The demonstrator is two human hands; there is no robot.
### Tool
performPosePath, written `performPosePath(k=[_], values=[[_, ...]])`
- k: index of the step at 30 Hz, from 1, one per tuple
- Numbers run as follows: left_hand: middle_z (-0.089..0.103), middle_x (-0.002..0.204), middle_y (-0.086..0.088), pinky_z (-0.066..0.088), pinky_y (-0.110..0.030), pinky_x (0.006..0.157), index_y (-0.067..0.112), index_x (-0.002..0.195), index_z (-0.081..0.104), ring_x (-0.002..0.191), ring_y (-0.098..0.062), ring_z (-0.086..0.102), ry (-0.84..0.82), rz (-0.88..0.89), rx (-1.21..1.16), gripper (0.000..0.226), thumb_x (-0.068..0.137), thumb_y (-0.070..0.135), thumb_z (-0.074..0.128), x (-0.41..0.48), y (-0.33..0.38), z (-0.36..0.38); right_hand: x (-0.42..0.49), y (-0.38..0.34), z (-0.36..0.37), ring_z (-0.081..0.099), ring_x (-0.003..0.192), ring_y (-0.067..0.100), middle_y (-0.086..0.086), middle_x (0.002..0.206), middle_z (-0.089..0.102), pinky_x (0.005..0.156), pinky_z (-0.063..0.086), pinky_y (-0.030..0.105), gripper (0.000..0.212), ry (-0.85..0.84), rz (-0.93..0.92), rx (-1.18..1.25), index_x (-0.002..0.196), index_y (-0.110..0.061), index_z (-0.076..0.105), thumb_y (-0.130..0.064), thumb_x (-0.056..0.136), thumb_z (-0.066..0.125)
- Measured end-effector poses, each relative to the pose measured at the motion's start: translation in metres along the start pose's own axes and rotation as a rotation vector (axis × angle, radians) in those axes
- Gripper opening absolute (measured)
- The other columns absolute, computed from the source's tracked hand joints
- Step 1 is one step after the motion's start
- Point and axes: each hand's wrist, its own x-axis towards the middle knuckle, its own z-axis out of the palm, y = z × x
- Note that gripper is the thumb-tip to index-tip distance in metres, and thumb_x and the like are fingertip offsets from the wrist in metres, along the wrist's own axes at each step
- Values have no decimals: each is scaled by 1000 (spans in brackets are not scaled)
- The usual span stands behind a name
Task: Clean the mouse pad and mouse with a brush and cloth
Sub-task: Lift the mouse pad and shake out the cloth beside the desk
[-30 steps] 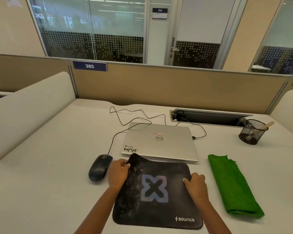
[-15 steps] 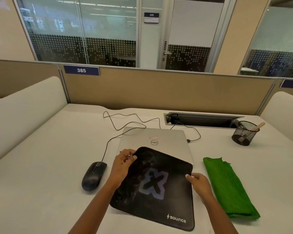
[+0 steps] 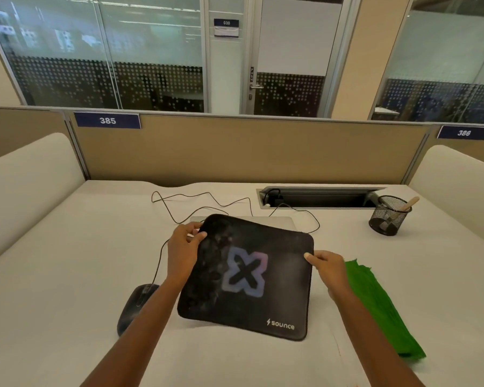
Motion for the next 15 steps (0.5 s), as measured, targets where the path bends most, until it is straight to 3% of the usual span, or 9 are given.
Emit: performPosePath(k=[5, 7, 9, 12, 15], values=[[61, 107, -13, 43, -28, 85, 6, 113, 61, 92, -17, 53, 1, -26, 73, 24, 91, 16, 57, 34, -9, 8, 29, -15, 14, 45, 67, 25, 15, 69, 54, 64, 31, 29, 28, 59, -16, -122, 76, 11, 62, -13, 88, 58], [62, 107, -15, 41, -27, 85, 4, 112, 61, 91, -16, 51, -4, -41, 88, 24, 91, 15, 57, 42, -15, 12, 38, -17, 22, 45, 69, 24, 11, 69, 53, 65, 31, 27, 25, 77, -21, -151, 70, 3, 58, -13, 89, 57], [62, 106, -16, 39, -27, 85, 2, 110, 62, 91, -17, 51, -6, -52, 90, 23, 91, 13, 57, 46, -23, 17, 44, -18, 31, 52, 78, 25, 12, 80, 60, 71, 36, 27, 17, 89, -30, -184, 81, -2, 61, -14, 90, 55], [61, 104, -17, 40, -28, 85, 0, 109, 61, 92, -21, 54, -25, -96, 108, 23, 91, 13, 57, 49, -35, 23, 48, -16, 44, 60, 96, 29, 15, 106, 66, 83, 45, 31, 24, 125, -51, -211, 109, 1, 62, -13, 91, 54], [62, 102, -19, 41, -30, 84, -2, 106, 62, 88, -20, 52, -28, -130, 117, 21, 90, 11, 57, 53, -43, 27, 52, -17, 52, 58, 85, 22, 17, 105, 66, 78, 45, 29, 24, 133, -69, -200, 113, -3, 57, -11, 91, 54]])
